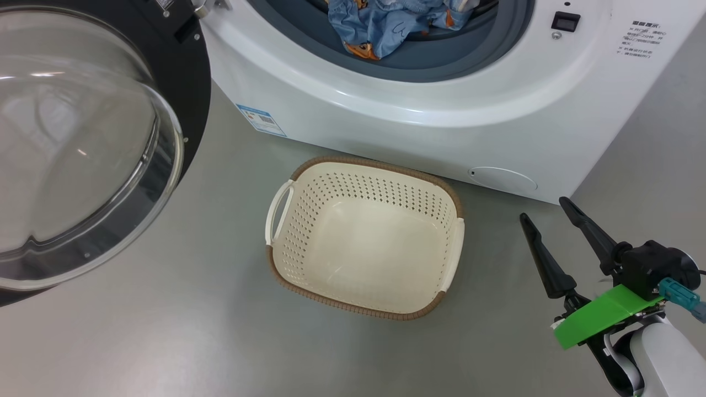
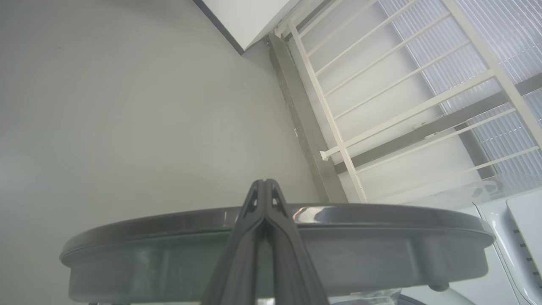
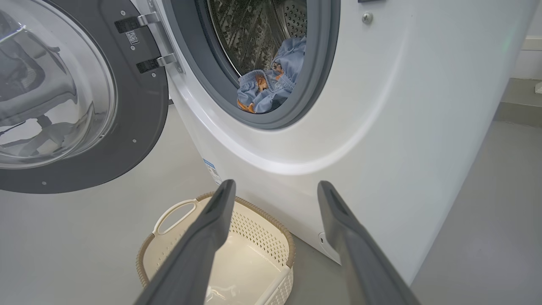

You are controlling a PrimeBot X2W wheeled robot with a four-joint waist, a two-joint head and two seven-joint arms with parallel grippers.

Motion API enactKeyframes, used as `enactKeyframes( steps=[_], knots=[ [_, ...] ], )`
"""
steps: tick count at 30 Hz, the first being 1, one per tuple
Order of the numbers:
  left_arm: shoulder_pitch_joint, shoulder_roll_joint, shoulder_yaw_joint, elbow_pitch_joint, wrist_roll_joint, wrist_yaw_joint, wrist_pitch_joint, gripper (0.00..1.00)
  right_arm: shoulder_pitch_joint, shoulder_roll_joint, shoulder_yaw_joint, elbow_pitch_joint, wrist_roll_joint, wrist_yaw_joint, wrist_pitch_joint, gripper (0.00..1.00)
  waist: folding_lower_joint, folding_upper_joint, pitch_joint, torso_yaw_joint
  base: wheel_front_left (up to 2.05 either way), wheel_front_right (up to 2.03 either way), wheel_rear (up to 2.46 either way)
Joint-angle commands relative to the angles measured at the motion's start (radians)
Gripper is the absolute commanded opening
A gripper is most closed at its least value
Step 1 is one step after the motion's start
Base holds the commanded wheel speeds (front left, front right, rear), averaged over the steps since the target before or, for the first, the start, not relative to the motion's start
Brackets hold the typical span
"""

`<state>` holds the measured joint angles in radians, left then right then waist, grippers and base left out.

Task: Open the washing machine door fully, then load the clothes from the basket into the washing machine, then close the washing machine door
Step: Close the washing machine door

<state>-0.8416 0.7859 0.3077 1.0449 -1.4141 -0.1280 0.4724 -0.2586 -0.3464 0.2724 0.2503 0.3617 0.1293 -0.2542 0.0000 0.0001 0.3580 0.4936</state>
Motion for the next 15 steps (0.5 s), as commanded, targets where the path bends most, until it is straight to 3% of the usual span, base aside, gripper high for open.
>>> enactKeyframes(
  steps=[1,15],
  knots=[
    [0.004,0.069,0.010,-0.024,-0.012,-0.003,0.021,0.00,-0.004,-0.002,0.025,-0.024,-0.013,0.001,-0.008,1.00,0.0000,-0.0001,-0.001,0.000,0.00,0.00,0.00],
    [0.040,0.034,-0.022,-0.051,-0.035,-0.003,0.125,0.00,0.005,0.002,0.027,-0.024,-0.010,0.001,-0.008,1.00,0.0000,-0.0001,-0.024,0.005,0.00,0.00,0.00]
  ],
)
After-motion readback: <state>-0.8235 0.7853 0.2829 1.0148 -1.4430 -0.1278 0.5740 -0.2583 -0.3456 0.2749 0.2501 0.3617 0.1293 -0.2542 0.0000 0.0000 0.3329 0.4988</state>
